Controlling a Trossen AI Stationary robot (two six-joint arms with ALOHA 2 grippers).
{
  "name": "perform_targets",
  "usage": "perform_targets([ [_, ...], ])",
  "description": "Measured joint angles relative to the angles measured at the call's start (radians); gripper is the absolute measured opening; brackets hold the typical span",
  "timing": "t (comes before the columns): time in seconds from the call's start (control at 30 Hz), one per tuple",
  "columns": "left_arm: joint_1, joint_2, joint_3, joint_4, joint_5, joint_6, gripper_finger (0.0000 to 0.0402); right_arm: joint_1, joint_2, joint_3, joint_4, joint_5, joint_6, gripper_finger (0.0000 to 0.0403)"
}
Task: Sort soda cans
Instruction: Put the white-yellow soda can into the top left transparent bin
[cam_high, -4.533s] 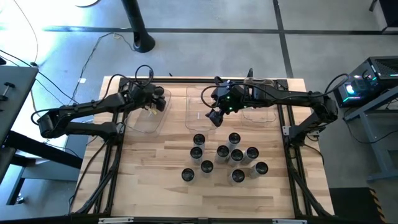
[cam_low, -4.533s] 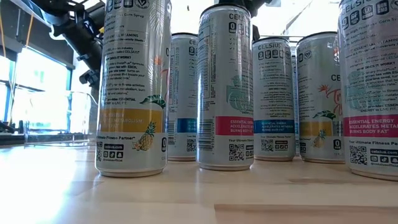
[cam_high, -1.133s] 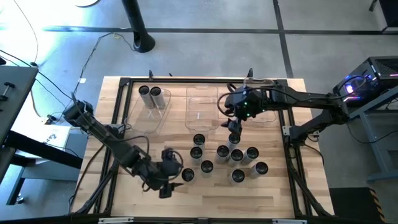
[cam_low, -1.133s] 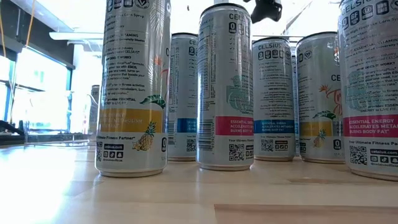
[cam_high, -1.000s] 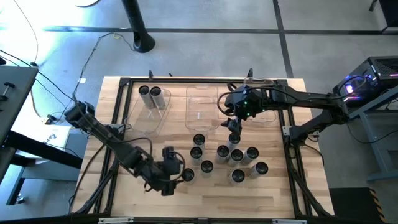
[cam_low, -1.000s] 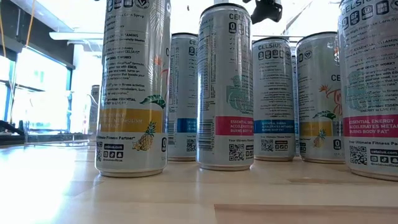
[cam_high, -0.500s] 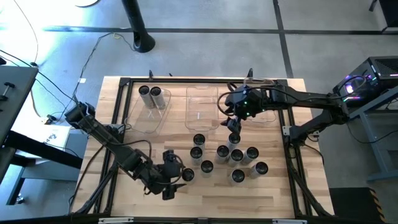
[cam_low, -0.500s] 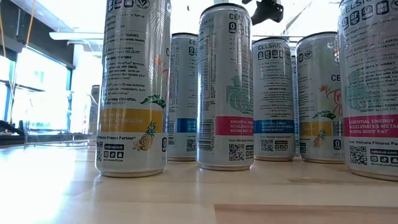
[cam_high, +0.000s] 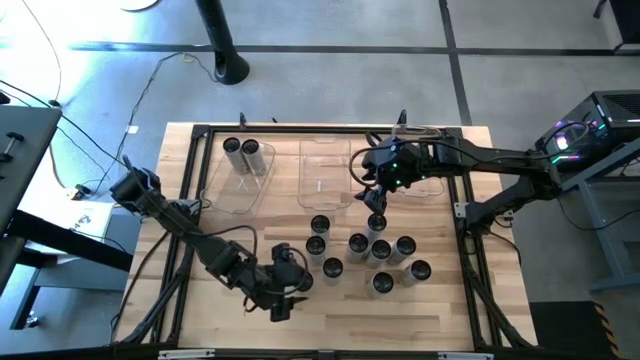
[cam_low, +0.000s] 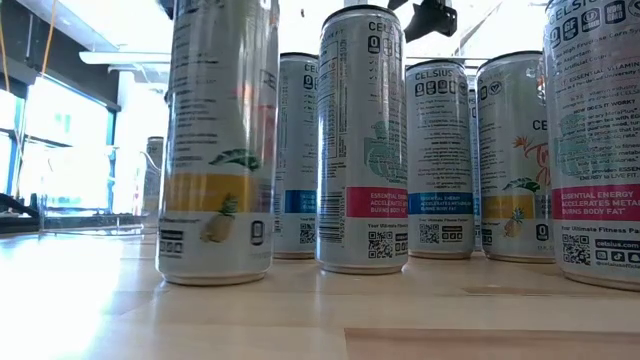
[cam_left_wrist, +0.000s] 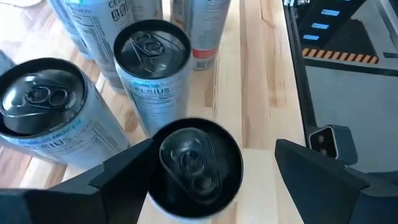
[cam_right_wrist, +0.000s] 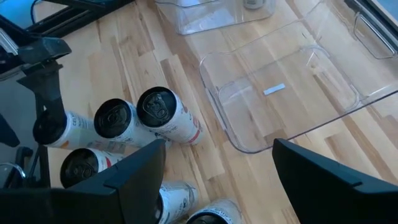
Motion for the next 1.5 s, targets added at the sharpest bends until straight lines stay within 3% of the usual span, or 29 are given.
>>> perform_targets([
  [0.47,-0.006,0.011,0.054,-0.015,-0.044,0.032,0.0323,0.0,0.0,0.0,0.002,-0.001,0.001,0.0291],
  [0.73,0.004,0.016,0.065,-0.104,-0.048,0.066,0.0323,0.0,0.0,0.0,0.002,-0.001,0.004,0.0291],
  [1.5,0.032,0.065,0.063,-0.118,0.011,0.021,0.0323,0.0,0.0,-0.001,0.001,-0.002,-0.019,0.0291],
])
